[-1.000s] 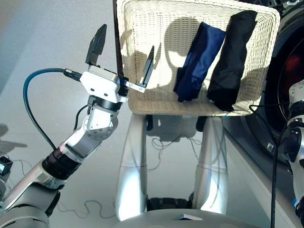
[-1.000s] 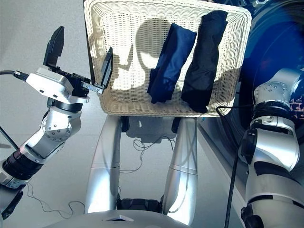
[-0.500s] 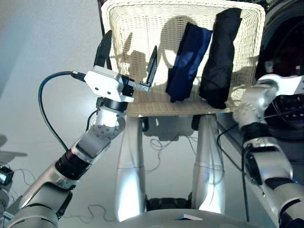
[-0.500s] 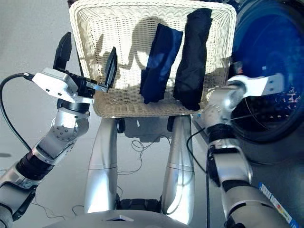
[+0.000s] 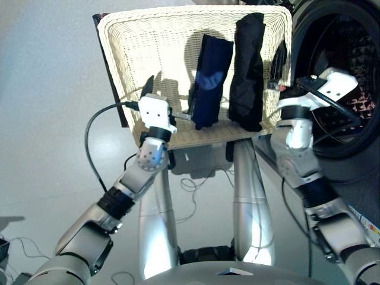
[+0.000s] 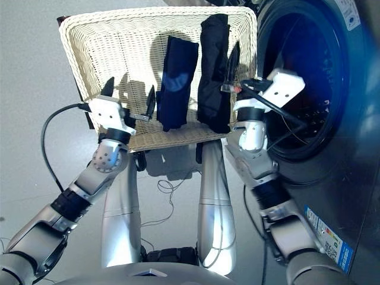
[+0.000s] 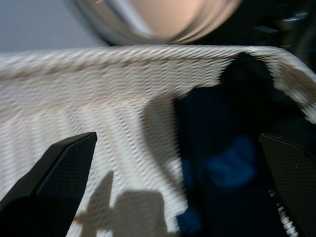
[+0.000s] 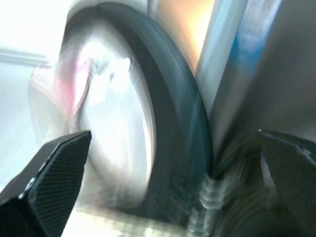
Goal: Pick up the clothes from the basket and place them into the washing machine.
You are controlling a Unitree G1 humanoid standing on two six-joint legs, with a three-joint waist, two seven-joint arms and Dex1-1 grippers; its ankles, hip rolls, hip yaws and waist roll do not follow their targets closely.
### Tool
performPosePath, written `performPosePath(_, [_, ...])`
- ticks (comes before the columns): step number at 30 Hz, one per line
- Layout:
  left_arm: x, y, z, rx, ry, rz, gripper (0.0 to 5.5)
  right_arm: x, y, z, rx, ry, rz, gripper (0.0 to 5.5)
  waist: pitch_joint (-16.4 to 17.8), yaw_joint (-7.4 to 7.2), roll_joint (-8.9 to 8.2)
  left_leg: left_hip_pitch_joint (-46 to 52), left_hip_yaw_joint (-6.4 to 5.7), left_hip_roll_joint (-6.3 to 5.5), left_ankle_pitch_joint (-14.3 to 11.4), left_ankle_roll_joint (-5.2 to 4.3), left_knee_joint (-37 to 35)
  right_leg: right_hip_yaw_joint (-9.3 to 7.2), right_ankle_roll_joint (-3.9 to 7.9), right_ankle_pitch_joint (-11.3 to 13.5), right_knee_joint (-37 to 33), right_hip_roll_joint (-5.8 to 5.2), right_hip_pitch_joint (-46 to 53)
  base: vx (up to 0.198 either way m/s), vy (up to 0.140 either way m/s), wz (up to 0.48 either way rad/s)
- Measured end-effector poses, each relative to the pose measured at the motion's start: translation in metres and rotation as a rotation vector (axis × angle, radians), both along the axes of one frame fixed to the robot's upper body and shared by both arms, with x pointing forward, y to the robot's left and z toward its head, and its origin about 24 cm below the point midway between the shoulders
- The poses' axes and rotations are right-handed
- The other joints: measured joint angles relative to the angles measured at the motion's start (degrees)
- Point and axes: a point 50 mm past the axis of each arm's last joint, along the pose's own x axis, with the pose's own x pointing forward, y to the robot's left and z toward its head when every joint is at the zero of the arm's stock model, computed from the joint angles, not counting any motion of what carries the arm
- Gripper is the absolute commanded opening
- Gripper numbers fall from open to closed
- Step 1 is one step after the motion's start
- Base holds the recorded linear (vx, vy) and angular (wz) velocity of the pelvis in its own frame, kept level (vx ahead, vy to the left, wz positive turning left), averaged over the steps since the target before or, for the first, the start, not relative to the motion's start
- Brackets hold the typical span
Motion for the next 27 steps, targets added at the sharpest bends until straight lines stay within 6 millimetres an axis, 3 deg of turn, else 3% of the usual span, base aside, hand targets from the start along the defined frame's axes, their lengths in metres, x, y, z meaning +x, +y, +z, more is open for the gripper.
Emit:
performPosePath(4, [0.016, -0.011, 0.005, 0.014, -0.003, 0.020, 5.50, -0.006, 0.032, 0.016, -0.140, -0.107, 0.040, 5.50, -0.1, -0.24, -0.71, 0.0, 0.05, 0.16, -0.2, 0.15, 0.3, 0.08, 0.07, 0.0, 0.0, 0.10, 0.1, 0.000, 0.000, 0.000])
performPosePath(9, [0.029, -0.017, -0.007, 0.043, 0.058, 0.079, 5.50, -0.010, 0.069, 0.022, -0.234, -0.129, 0.166, 5.50, 0.0, -0.45, -1.52, -0.5, 0.01, 1.09, -0.7, -0.28, 1.1, 0.11, 0.21, -0.1, 0.2, 1.13, -0.3, 0.000, 0.000, 0.000])
performPosePath(13, [0.036, -0.022, -0.014, -0.006, 0.124, 0.116, 5.50, -0.015, 0.087, 0.029, -0.210, -0.123, 0.249, 5.50, 0.0, -0.79, -1.73, -1.1, -0.15, 1.28, -1.0, -0.64, 2.0, 0.09, -0.47, -0.3, 1.5, 1.39, -1.2, 0.060, -0.019, -0.002])
performPosePath(21, [0.053, -0.016, -0.019, -0.107, 0.234, 0.231, 5.50, -0.026, 0.118, 0.033, -0.175, -0.101, 0.405, 5.50, -0.2, -2.03, -3.02, -3.0, -0.54, 2.16, -2.5, -1.29, 5.7, 0.31, -0.39, -1.4, 4.8, 2.51, -3.2, 0.000, 0.000, 0.000])
performPosePath(27, [0.058, -0.019, -0.019, -0.164, 0.289, 0.252, 5.50, -0.034, 0.134, 0.039, -0.148, -0.093, 0.486, 5.50, -0.1, -1.91, -3.16, -5.5, -1.41, 2.03, -3.0, -1.92, 7.9, 0.69, -0.59, -1.3, 6.7, 3.40, -6.0, 0.000, 0.000, 0.000])
